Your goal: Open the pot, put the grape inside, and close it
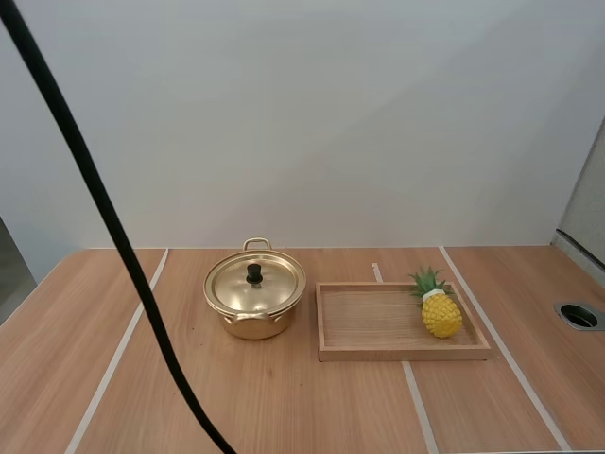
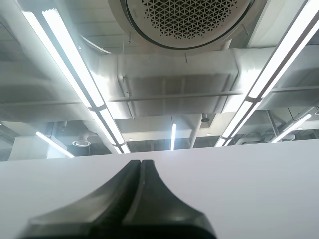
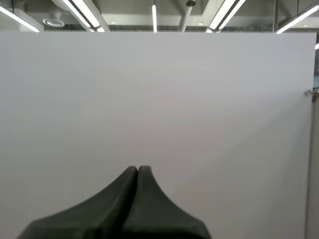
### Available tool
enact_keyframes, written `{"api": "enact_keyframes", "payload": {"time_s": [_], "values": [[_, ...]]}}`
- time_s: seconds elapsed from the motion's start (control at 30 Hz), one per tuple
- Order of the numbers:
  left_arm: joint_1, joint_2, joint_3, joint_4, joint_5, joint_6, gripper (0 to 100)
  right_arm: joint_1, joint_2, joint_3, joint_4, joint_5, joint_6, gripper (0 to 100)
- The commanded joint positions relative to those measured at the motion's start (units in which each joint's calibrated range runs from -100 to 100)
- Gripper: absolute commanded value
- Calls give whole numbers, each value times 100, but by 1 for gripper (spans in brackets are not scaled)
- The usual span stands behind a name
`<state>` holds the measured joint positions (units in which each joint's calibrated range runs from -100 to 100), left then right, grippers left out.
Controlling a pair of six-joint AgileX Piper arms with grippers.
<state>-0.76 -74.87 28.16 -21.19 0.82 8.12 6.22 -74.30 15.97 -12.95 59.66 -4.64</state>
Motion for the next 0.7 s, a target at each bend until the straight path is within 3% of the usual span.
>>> {"api": "enact_keyframes", "payload": {"time_s": [0.0, 0.17, 0.37, 0.57, 0.67], "values": [[5, -20, 70, -42, 433, 14, 0, -232, -329, 813, 469, -698, -242, 0], [5, -155, 83, -92, 708, -161, 0, -575, -1169, 1935, 1536, -1723, -973, 0], [-2, -726, 205, -92, 1770, -248, 0, -810, -2119, 2468, 3072, -1778, -1933, 0], [-10, -1670, 1194, -81, 1672, -160, 0, -992, -2570, 2522, 3533, -1434, -2341, 0], [-108, -2100, 1730, -81, 1666, -160, 0, -992, -2570, 2507, 3586, -1102, -2341, 0]]}}
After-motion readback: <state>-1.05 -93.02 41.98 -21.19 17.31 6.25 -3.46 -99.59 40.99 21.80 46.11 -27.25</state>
